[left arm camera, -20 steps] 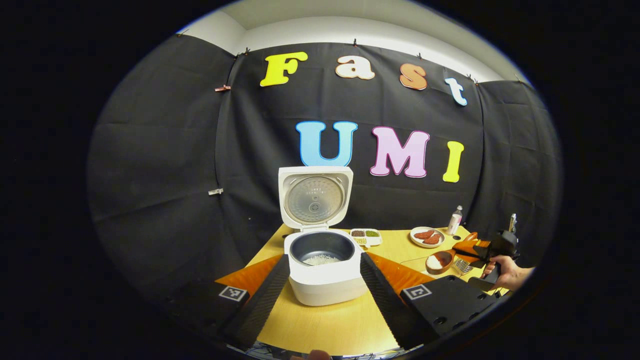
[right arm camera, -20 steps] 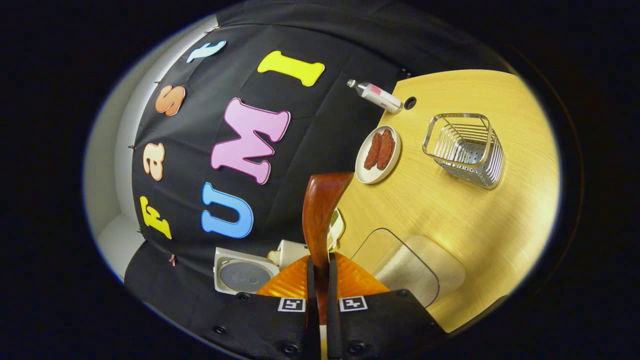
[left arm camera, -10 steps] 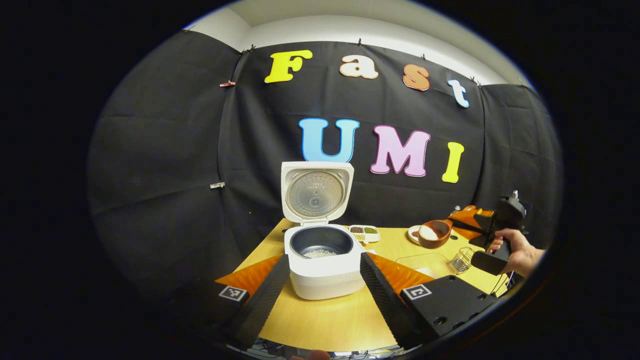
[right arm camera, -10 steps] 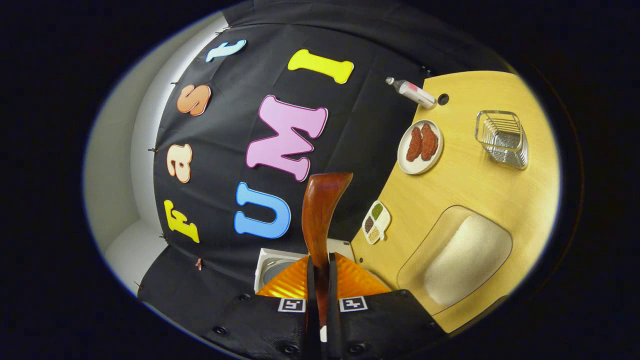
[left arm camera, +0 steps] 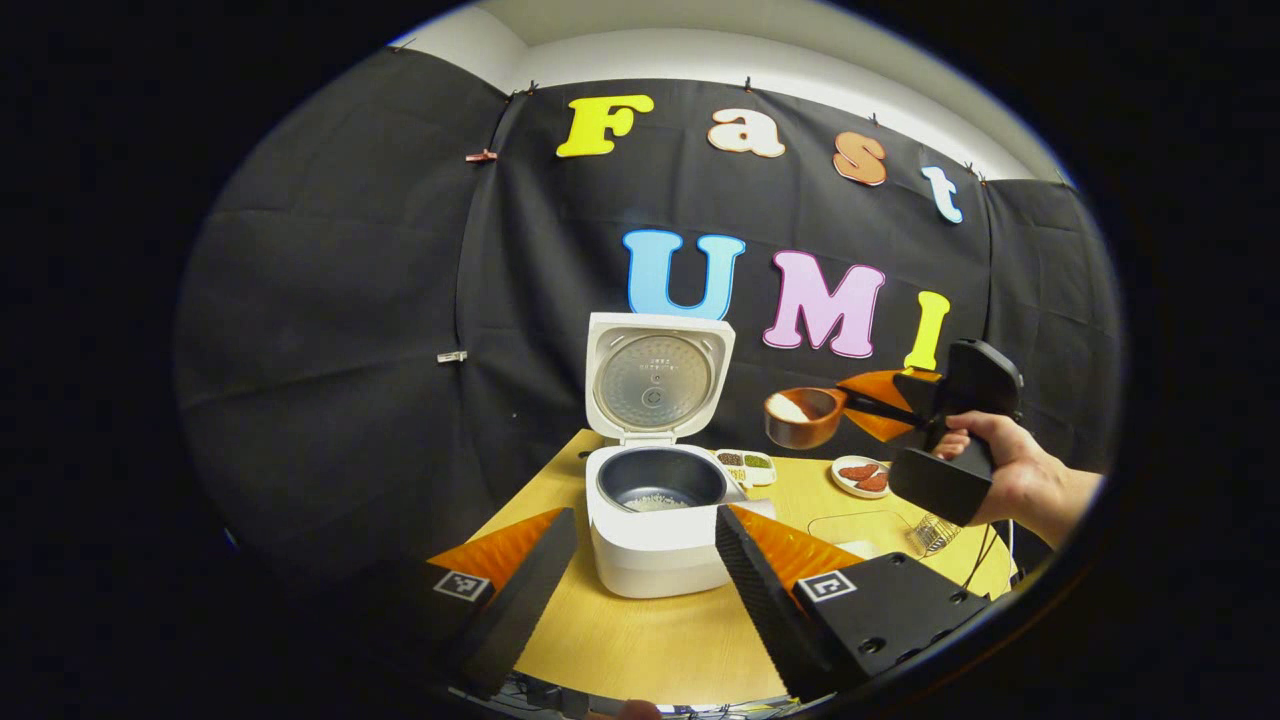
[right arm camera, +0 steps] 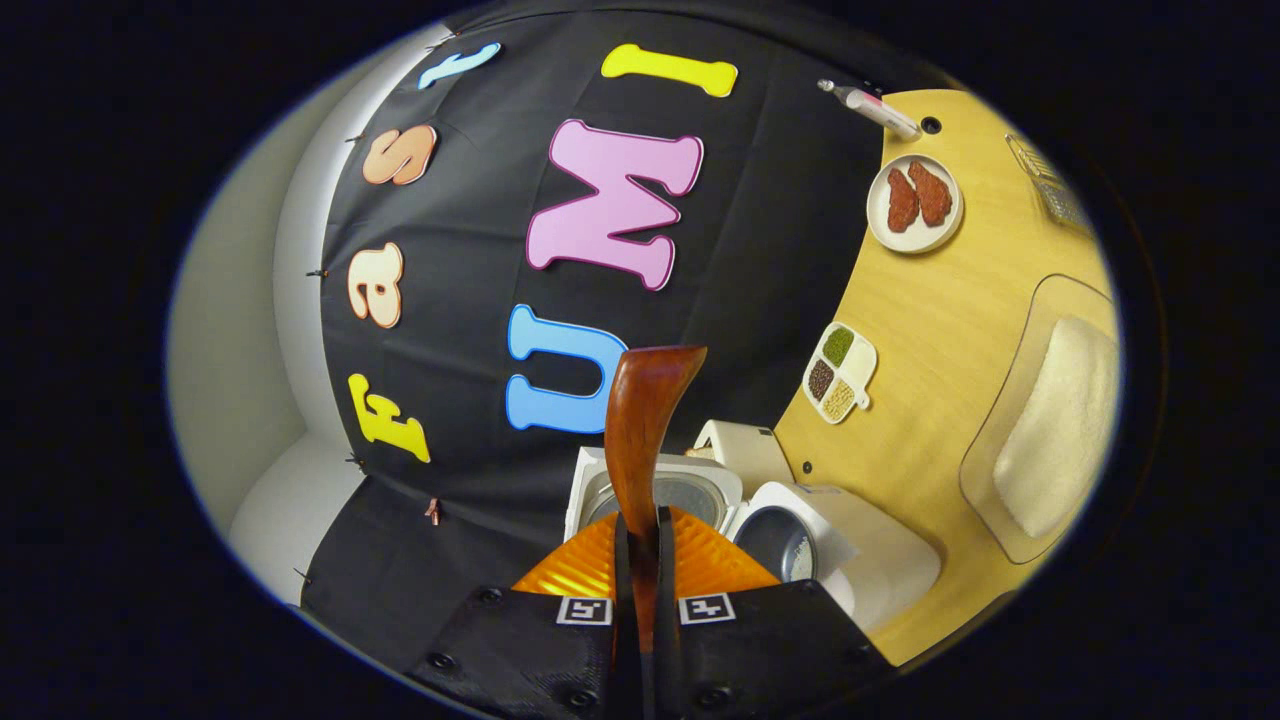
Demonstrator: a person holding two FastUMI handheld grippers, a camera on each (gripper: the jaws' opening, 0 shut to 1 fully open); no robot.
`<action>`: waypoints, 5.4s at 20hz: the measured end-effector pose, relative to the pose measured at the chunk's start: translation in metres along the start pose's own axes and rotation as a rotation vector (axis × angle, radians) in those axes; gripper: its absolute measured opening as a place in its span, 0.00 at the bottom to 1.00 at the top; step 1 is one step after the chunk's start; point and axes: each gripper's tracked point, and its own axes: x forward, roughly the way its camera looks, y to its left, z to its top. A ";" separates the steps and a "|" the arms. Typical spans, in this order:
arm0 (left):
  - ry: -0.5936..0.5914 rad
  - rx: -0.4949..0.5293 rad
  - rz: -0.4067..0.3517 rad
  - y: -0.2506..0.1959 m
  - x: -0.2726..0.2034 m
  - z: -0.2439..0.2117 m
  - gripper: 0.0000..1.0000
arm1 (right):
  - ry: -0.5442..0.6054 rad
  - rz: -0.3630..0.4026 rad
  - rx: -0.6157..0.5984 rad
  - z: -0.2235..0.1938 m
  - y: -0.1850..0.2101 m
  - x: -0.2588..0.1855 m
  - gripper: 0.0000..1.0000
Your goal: Close the left gripper, press the button to open the rice cooker; take a wooden spoon from the chopstick holder with the right hand, scoop a spoonful of rice and pour it into the rice cooker, then put the wooden spoon back into the chopstick holder.
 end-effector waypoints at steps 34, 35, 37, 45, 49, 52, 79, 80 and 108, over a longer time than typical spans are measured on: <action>0.025 -0.083 0.078 0.076 0.011 -0.034 0.96 | 0.228 0.051 -1.638 -0.157 -0.017 0.138 0.10; 0.026 -0.085 0.077 0.076 0.010 -0.034 0.95 | 0.235 0.073 -1.681 -0.162 -0.016 0.137 0.10; 0.025 -0.092 0.074 0.074 0.010 -0.032 0.95 | 0.253 0.112 -1.762 -0.168 -0.015 0.132 0.10; 0.016 -0.084 0.079 0.072 0.008 -0.030 0.95 | 0.336 0.186 -1.830 -0.195 -0.020 0.118 0.10; 0.016 -0.075 0.078 0.067 0.003 -0.032 0.95 | 0.303 0.017 -1.304 -0.159 -0.015 0.127 0.10; 0.016 -0.067 0.069 0.061 0.001 -0.032 0.95 | 0.272 -0.063 -0.922 -0.129 -0.015 0.125 0.10; -0.017 0.051 -0.038 -0.039 0.017 0.004 0.95 | -0.161 -0.124 -0.673 0.239 -0.052 -0.150 0.10; -0.019 0.054 -0.036 -0.043 0.017 0.006 0.95 | -0.171 -0.142 -0.686 0.255 -0.059 -0.162 0.10; 0.028 0.059 0.023 -0.130 0.006 -0.008 0.95 | -0.018 -0.485 -0.849 0.345 -0.311 -0.156 0.17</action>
